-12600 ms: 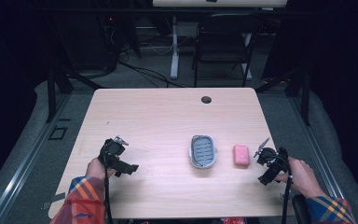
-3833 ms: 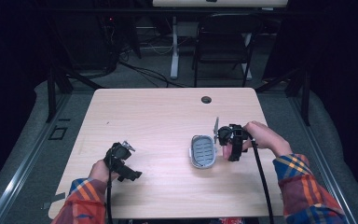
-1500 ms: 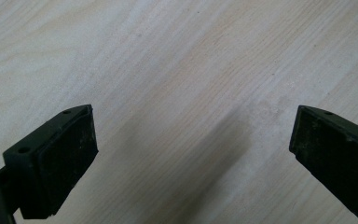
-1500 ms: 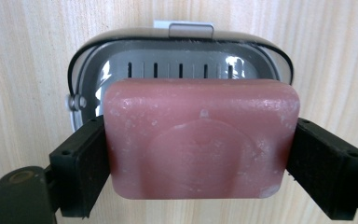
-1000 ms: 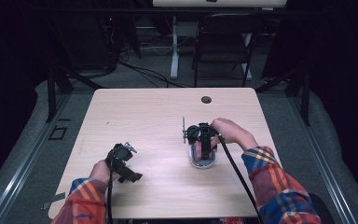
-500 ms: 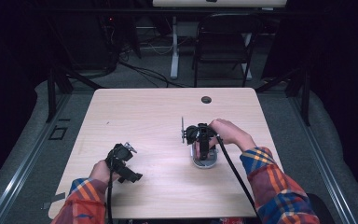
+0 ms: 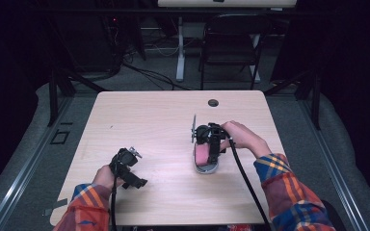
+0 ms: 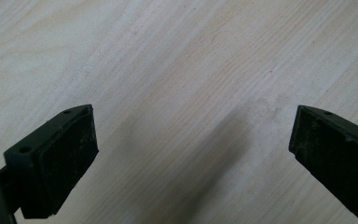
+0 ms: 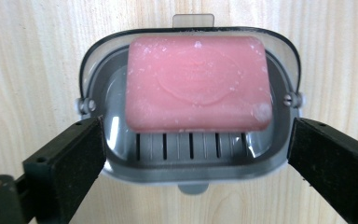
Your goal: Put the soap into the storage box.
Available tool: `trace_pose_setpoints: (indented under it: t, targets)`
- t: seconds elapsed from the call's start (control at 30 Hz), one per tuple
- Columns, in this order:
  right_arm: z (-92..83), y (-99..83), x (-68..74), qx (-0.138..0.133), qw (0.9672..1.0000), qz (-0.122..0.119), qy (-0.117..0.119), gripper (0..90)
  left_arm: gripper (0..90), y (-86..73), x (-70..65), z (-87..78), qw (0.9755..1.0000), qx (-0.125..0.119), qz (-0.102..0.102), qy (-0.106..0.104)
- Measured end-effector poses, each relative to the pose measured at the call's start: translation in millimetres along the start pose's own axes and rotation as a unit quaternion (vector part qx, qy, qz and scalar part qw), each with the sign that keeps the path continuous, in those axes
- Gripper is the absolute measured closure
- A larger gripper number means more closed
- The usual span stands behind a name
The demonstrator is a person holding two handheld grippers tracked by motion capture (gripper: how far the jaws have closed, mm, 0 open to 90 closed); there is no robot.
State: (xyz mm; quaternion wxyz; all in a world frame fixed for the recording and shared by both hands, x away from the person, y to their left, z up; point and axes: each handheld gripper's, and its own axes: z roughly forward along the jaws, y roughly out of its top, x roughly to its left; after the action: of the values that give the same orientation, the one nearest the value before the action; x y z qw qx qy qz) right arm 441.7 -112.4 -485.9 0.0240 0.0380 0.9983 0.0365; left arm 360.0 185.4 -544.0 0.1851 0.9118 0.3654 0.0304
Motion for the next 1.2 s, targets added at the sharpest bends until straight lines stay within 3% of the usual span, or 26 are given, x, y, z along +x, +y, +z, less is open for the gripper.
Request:
trace_pose_setpoints:
  t: [0.7,0.87,1.2]
  targets:
    - [-36.3,-44.2,13.6,-0.02,0.999,0.013,-0.037,0.0,1.1,0.6,-0.4,-0.3,1.0,0.0,-0.002,0.0]
    - [-36.7,-57.2,18.3,-0.014,0.9985,0.021,-0.049,1.8,1.6,0.5,-0.3,-0.1,1.0,0.0,-0.002,0.0]
    - [-27.4,-85.4,28.8,0.005,0.9981,0.039,-0.048,2.9,1.6,0.2,-0.4,-0.2,1.0,-0.001,-0.003,0.001]
